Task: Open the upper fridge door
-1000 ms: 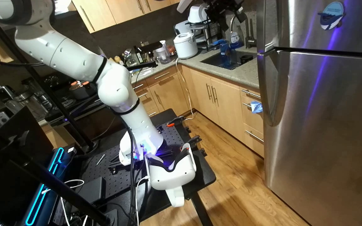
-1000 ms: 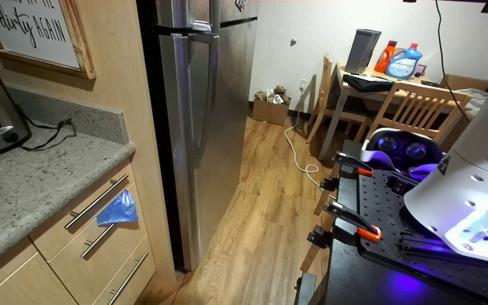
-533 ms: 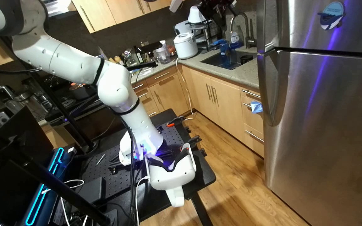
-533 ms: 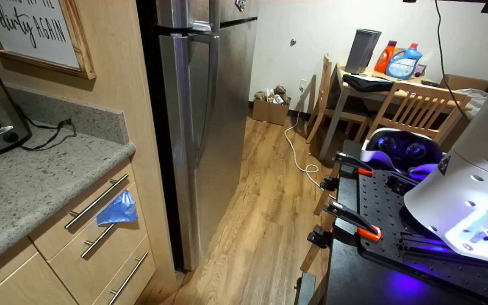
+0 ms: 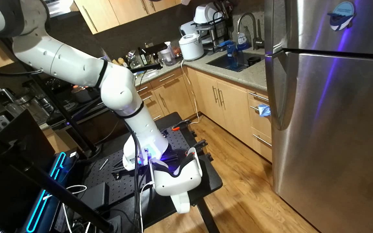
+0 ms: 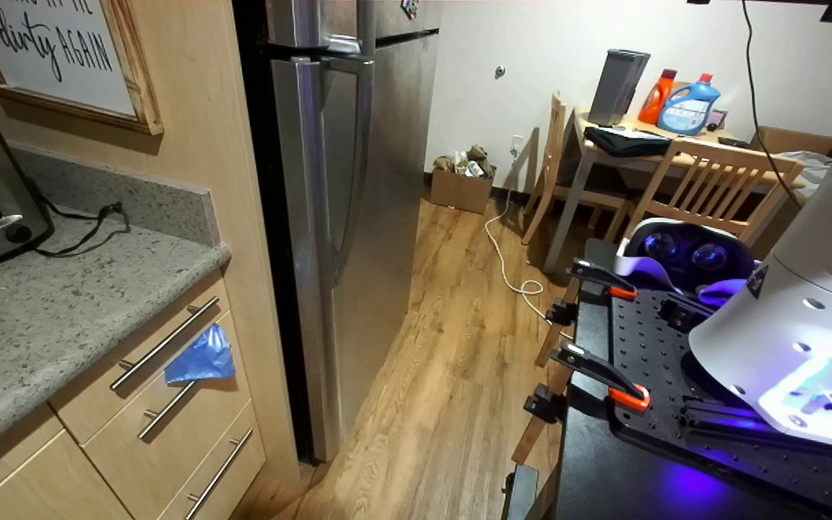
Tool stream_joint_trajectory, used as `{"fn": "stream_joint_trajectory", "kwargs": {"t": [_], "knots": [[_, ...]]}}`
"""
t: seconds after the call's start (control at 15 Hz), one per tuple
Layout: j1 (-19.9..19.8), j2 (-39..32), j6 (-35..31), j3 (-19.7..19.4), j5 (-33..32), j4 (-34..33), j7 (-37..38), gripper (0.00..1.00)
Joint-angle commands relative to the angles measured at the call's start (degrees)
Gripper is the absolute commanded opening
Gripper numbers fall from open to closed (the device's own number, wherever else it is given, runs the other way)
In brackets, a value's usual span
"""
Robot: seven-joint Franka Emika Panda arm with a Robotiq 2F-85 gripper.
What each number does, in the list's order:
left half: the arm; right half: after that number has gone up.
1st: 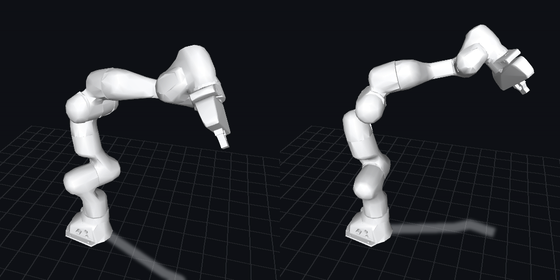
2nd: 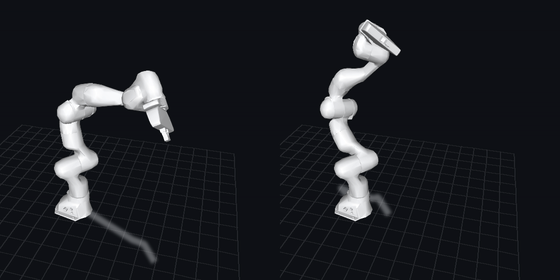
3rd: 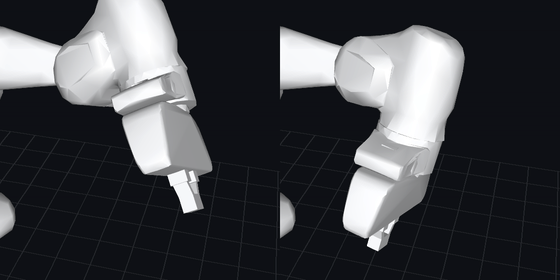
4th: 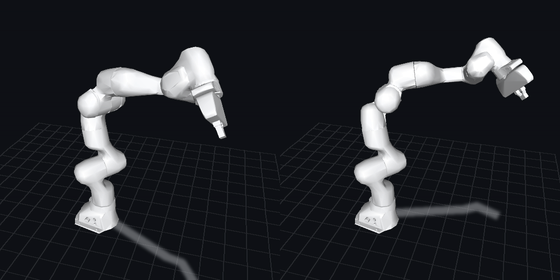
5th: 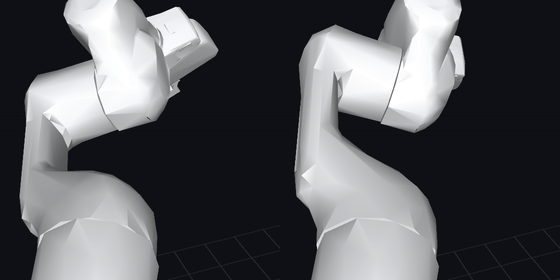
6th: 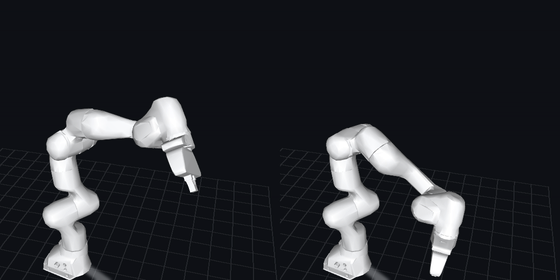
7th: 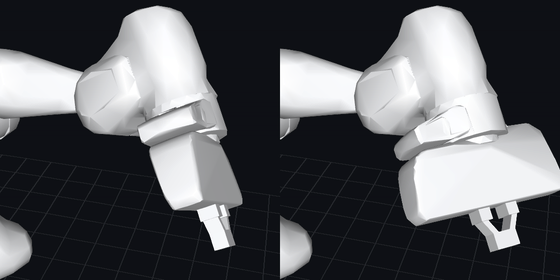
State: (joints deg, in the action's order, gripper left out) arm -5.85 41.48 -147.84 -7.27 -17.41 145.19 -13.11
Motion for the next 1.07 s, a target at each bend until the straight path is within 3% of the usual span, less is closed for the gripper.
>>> {"fn": "stream_joint_trajectory", "kwargs": {"t": [0.0, 0.33, 1.0], "knots": [[0.2, -2.2, -11.7, -1.2, 0.3, 0.1, -0.8, 1.00], [1.2, -6.6, -20.2, -1.9, 1.7, 0.0, -1.2, 1.00], [6.2, -13.1, -26.1, -2.5, 2.9, -2.5, -3.1, 1.00]]}}
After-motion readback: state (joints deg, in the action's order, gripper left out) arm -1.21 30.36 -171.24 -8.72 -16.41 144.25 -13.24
